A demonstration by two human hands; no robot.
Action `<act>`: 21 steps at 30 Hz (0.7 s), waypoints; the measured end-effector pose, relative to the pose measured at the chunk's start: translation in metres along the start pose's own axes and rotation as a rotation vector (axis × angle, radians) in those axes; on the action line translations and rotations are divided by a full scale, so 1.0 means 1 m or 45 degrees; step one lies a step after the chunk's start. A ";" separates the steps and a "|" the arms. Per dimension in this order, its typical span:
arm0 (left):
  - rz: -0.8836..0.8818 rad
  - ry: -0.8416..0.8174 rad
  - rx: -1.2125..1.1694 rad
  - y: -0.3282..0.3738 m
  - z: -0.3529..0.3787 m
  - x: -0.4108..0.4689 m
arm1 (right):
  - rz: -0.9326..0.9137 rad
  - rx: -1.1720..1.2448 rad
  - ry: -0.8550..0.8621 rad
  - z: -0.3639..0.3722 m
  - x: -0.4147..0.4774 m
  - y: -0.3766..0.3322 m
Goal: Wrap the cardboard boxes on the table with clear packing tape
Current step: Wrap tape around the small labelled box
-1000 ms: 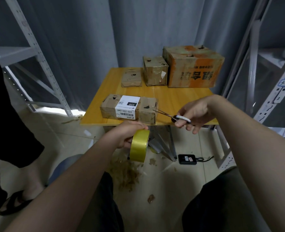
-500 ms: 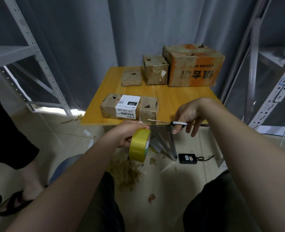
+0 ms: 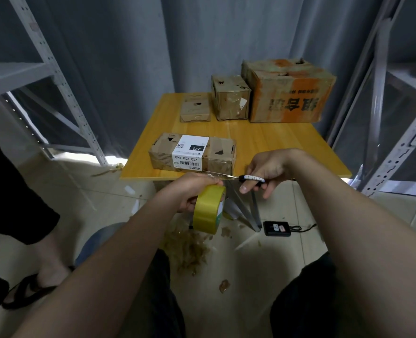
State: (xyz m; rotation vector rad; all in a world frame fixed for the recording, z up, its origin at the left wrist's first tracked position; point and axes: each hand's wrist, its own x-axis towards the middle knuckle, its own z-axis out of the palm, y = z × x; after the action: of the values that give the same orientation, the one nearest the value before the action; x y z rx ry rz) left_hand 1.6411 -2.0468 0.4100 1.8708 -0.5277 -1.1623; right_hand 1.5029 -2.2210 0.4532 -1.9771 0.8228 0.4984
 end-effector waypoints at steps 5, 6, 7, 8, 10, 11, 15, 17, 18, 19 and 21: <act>0.000 -0.009 -0.017 0.000 0.000 0.001 | -0.007 -0.057 0.021 -0.001 -0.001 0.000; 0.003 -0.010 -0.014 0.000 0.000 0.001 | -0.007 -0.076 0.021 -0.001 -0.001 -0.001; 0.005 -0.009 -0.011 0.000 0.000 0.000 | -0.006 -0.095 0.021 -0.001 -0.001 -0.001; 0.008 -0.009 -0.010 0.000 0.000 0.000 | -0.004 -0.112 0.022 -0.001 -0.002 -0.002; 0.012 -0.006 -0.005 0.000 0.000 0.000 | 0.006 -0.122 0.024 -0.001 -0.002 -0.003; 0.012 -0.004 0.001 0.000 -0.001 -0.001 | 0.012 -0.118 0.020 -0.001 -0.001 -0.003; -0.003 -0.001 0.017 0.000 -0.001 -0.002 | 0.049 -0.122 0.008 -0.001 0.002 -0.005; -0.025 -0.008 0.035 -0.002 0.000 -0.002 | 0.085 -0.138 0.002 0.001 0.005 -0.006; -0.038 -0.016 0.042 -0.003 0.002 -0.002 | 0.103 -0.136 -0.008 0.002 0.006 -0.006; -0.050 -0.020 0.045 -0.004 0.003 -0.001 | 0.116 -0.126 -0.025 0.003 0.007 -0.006; -0.071 -0.029 0.050 -0.006 0.003 0.000 | 0.112 -0.103 -0.073 0.005 0.007 -0.005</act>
State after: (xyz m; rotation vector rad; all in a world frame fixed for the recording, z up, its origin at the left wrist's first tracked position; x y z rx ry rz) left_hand 1.6375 -2.0446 0.4043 1.9185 -0.5177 -1.2190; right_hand 1.5114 -2.2172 0.4497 -1.9969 0.8684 0.6465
